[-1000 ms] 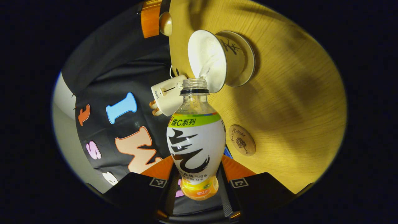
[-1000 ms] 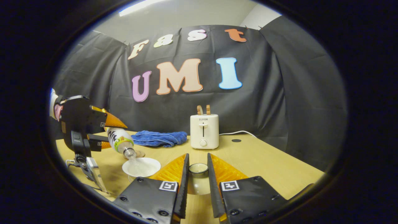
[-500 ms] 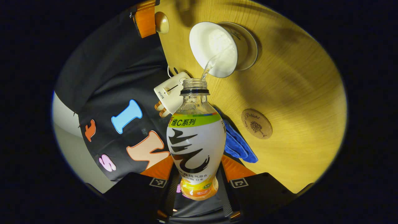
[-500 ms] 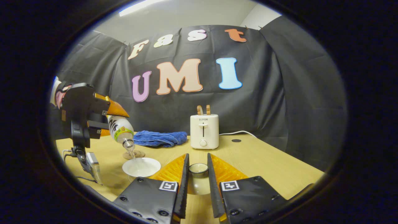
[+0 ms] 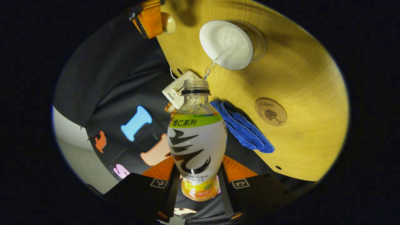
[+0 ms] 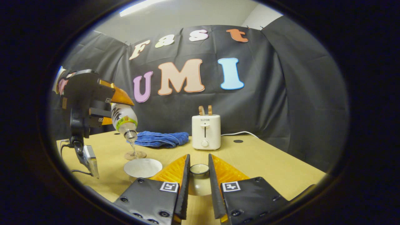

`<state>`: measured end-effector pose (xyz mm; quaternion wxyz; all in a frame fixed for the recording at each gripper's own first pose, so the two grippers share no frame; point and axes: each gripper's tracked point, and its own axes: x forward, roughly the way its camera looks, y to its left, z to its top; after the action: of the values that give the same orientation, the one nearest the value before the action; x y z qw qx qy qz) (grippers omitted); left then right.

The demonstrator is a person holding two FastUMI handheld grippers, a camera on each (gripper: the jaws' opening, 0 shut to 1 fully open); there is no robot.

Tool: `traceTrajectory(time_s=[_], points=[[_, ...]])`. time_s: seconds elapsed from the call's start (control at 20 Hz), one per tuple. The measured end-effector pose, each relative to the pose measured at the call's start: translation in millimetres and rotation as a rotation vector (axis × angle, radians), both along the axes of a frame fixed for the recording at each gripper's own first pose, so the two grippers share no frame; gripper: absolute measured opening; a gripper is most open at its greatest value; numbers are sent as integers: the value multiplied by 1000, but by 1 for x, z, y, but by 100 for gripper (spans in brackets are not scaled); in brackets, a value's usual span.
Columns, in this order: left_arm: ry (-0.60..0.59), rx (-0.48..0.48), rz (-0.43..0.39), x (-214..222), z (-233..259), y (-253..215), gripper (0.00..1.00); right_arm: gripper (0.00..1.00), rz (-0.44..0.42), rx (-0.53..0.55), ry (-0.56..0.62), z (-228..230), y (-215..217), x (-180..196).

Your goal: Open the teacup lid with one hand, grasp the water bottle and pour water into the teacup with the other hand; after pouring, place the water bottle on the coaster and then close the teacup lid.

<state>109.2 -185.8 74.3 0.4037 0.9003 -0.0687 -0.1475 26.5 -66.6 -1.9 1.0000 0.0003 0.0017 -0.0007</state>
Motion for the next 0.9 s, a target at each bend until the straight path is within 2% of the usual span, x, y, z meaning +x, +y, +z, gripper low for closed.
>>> traceTrajectory(time_s=[0.3,0.5,0.7,0.9], points=[[25,15,-10,-3,-20,-4,58,36,0,0,1,0,0,-1],[97,-37,19,-8,-50,4,58,36,0,0,0,0,0,-1],[190,-203,69,-13,-71,16,58,36,3,0,2,0,1,-1],[299,-464,138,-21,-89,28,58,36,6,0,1,0,1,-2]])
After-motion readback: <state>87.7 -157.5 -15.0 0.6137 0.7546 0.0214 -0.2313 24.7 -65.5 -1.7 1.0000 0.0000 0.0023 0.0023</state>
